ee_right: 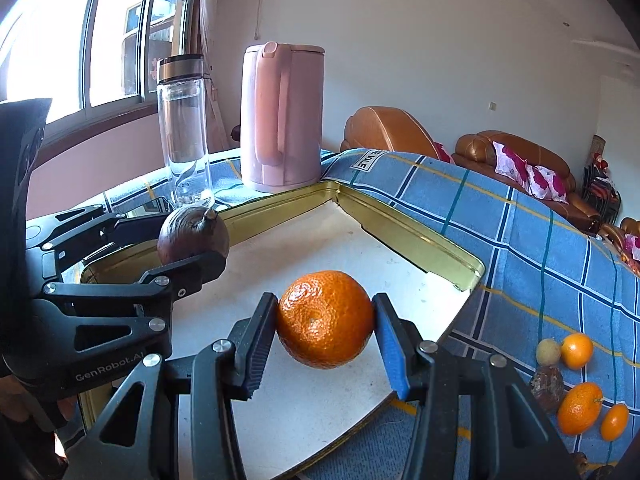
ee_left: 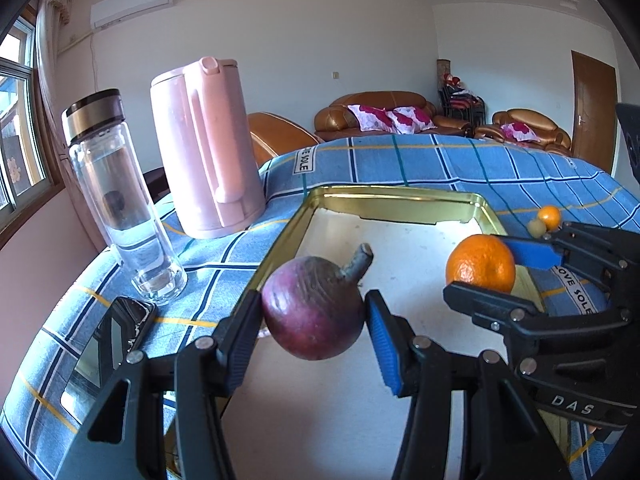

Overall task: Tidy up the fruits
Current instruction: 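Lower both fruits into the gold tin and open both tools, then grasp a brown round fruit with the right tool while the left tool reaches for a tan fruit, then grasp the small tan fruit with the left tool while the right tool holds the brown fruit, then carry the tan fruit and the brown fruit toward the gold tin with both tools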

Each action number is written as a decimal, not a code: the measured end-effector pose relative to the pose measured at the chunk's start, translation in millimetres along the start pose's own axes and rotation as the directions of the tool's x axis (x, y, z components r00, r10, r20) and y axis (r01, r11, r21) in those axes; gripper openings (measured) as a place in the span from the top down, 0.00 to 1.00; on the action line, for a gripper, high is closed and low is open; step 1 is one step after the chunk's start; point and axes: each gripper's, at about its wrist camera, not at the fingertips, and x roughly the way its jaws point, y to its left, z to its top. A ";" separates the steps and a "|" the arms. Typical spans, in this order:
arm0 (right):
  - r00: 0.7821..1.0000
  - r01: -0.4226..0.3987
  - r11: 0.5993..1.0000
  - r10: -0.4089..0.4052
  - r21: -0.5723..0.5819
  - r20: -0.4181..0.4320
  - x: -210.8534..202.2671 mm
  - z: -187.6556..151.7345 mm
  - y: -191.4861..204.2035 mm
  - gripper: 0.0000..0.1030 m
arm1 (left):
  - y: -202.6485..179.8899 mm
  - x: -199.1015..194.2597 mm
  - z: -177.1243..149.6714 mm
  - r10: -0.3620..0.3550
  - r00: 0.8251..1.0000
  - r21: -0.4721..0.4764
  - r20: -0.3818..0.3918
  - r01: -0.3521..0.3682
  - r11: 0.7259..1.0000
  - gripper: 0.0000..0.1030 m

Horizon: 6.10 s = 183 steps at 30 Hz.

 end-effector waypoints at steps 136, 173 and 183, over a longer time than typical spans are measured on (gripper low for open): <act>0.953 0.300 0.893 -0.264 0.336 -0.148 -140.3 -119.1 -204.8 0.54 | -268.2 -13.5 12.8 -0.496 0.852 0.249 -0.168 0.524 0.814 0.73; 0.957 0.282 0.915 -0.289 0.289 -0.022 -163.0 -116.1 -190.0 0.54 | -235.0 -24.1 17.7 -0.504 0.864 0.148 -0.021 0.501 0.853 0.73; 0.951 0.292 0.920 -0.307 0.261 0.020 -169.3 -113.6 -182.6 0.54 | -232.2 -30.5 17.5 -0.497 0.868 0.150 0.014 0.490 0.859 0.73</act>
